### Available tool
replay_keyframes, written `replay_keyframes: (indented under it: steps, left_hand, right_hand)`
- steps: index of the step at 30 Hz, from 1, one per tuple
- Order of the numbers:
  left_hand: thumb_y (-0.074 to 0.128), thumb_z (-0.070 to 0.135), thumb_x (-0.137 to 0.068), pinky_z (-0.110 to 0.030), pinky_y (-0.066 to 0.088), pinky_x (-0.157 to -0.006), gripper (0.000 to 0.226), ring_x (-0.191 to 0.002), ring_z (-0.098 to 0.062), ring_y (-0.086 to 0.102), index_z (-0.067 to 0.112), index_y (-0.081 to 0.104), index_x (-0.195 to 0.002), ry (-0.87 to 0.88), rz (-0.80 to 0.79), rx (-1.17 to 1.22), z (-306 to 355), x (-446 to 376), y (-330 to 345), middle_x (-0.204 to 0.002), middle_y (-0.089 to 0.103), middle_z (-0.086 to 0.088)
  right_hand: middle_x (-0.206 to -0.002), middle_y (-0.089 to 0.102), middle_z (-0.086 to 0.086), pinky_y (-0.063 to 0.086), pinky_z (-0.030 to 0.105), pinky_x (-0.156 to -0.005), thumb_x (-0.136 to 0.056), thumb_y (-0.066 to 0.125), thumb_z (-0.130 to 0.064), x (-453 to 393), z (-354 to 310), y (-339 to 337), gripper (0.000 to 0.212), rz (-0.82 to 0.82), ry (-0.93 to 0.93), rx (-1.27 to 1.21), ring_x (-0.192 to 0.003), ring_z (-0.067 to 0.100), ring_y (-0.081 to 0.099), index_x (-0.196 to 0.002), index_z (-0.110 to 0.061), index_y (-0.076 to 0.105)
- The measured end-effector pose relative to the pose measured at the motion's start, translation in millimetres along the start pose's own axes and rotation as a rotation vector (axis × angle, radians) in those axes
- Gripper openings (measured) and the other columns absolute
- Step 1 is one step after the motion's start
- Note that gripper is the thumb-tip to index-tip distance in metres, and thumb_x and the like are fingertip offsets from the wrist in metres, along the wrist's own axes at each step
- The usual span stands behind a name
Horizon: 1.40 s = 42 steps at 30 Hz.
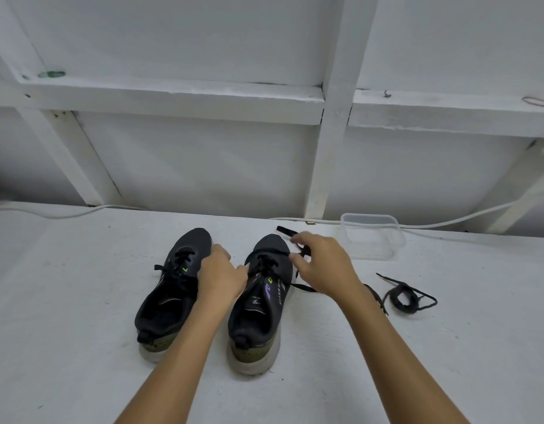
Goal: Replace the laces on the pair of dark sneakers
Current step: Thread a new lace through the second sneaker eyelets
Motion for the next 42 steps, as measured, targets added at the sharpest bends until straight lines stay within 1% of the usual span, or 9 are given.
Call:
replay_keyframes:
  steps: [5, 14, 19, 22, 25, 28, 31, 38, 42]
  left_hand:
    - [0.058, -0.002, -0.087, -0.036, 0.044, -0.073, 0.02, -0.088, -0.028, 0.059, 0.014, 0.049, -0.097, 0.182, 0.018, -0.111, -2.1, 2.6, -2.0, -0.102, 0.056, -0.005]
    - [0.063, 0.03, -0.091, -0.017, 0.039, -0.086, 0.036, -0.103, -0.004, 0.044, 0.034, 0.061, -0.127, 0.77, -0.325, -0.096, 33.8, 14.0, 2.9, -0.11, 0.059, 0.022]
    - [0.066, 0.027, -0.089, -0.029, 0.047, -0.069, 0.001, -0.077, -0.004, 0.056, 0.028, 0.065, -0.09, 0.526, -0.103, 0.075, 37.8, 10.3, 5.4, -0.08, 0.065, 0.015]
    - [0.061, 0.02, -0.089, -0.025, 0.045, -0.067, 0.008, -0.085, -0.01, 0.061, 0.027, 0.061, -0.094, 0.245, 0.063, 0.247, 24.8, 4.7, -3.4, -0.092, 0.065, 0.015]
    - [0.061, 0.017, -0.088, -0.03, 0.041, -0.098, 0.047, -0.121, -0.012, 0.047, 0.034, 0.057, -0.131, 0.566, -0.129, 0.105, 33.7, 14.2, -7.6, -0.118, 0.061, 0.023]
    - [0.064, 0.032, -0.092, -0.023, 0.038, -0.095, 0.041, -0.111, -0.002, 0.047, 0.042, 0.06, -0.132, 0.823, -0.322, 0.047, 57.1, 30.5, -5.2, -0.101, 0.061, 0.036]
    - [0.066, 0.029, -0.094, -0.028, 0.043, -0.081, 0.014, -0.088, -0.007, 0.054, 0.032, 0.075, -0.104, 0.798, -0.241, 0.043, 65.7, 26.1, -9.2, -0.077, 0.062, 0.018]
    - [0.062, 0.018, -0.092, -0.036, 0.051, -0.08, 0.016, -0.095, -0.025, 0.066, 0.022, 0.074, -0.102, 0.377, 0.183, -0.076, 24.2, -10.6, -49.3, -0.09, 0.074, 0.006]
    - [0.071, 0.031, -0.09, -0.04, 0.035, -0.111, 0.055, -0.136, -0.02, 0.042, 0.03, 0.055, -0.142, 0.739, -0.128, -0.207, 36.2, 6.7, -33.8, -0.142, 0.056, 0.013]
  right_hand:
    - [-0.115, 0.067, -0.014, 0.053, 0.034, -0.093, -0.093, 0.069, -0.036, 16.4, 14.7, 33.5, 0.029, -0.271, 0.047, -0.07, -0.103, 0.011, 0.064, -0.121, -0.029, 0.07]
    - [-0.081, 0.07, -0.011, 0.053, 0.033, -0.077, -0.096, 0.062, -0.032, 22.0, 8.3, 10.6, 0.011, -0.152, 0.011, -0.319, -0.082, 0.01, 0.067, -0.085, -0.03, 0.06]
    - [-0.068, 0.07, -0.014, 0.042, 0.012, -0.054, -0.097, 0.063, -0.038, 22.5, 9.2, -33.4, 0.016, -0.177, 0.022, -0.242, -0.063, 0.0, 0.064, -0.082, -0.036, 0.068]
    - [-0.071, 0.071, -0.008, 0.052, 0.024, -0.063, -0.098, 0.063, -0.037, 27.7, 22.6, -49.0, 0.018, -0.196, 0.078, -0.146, -0.069, 0.007, 0.066, -0.082, -0.036, 0.07]
    - [-0.072, 0.071, -0.008, 0.05, 0.022, -0.064, -0.098, 0.063, -0.035, 31.4, 18.6, -52.4, 0.016, -0.191, 0.058, -0.159, -0.068, 0.007, 0.064, -0.087, -0.033, 0.074]
    - [-0.072, 0.07, -0.008, 0.047, 0.022, -0.059, -0.098, 0.064, -0.034, 28.5, 3.6, -49.0, 0.016, -0.157, -0.015, -0.17, -0.065, 0.008, 0.061, -0.087, -0.031, 0.075]
    - [-0.072, 0.07, -0.011, 0.047, 0.02, -0.06, -0.098, 0.062, -0.034, 25.2, -4.5, -48.6, 0.015, -0.14, -0.045, -0.181, -0.066, 0.005, 0.062, -0.093, -0.035, 0.076]
    - [-0.076, 0.073, -0.011, 0.054, 0.031, -0.068, -0.101, 0.059, -0.033, 31.1, 16.9, -51.2, 0.017, -0.155, 0.062, -0.085, -0.07, 0.01, 0.066, -0.091, -0.034, 0.073]
    - [-0.077, 0.072, -0.011, 0.052, 0.029, -0.067, -0.1, 0.059, -0.034, 26.7, 0.3, -40.8, 0.017, -0.15, 0.014, -0.072, -0.071, 0.006, 0.063, -0.093, -0.031, 0.074]
Point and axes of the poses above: each hand's wrist, its own x-axis away from the middle knuckle, its own y-axis out of the palm, z = x × y, the point moved 2 cm from there along -x, towards the middle knuckle
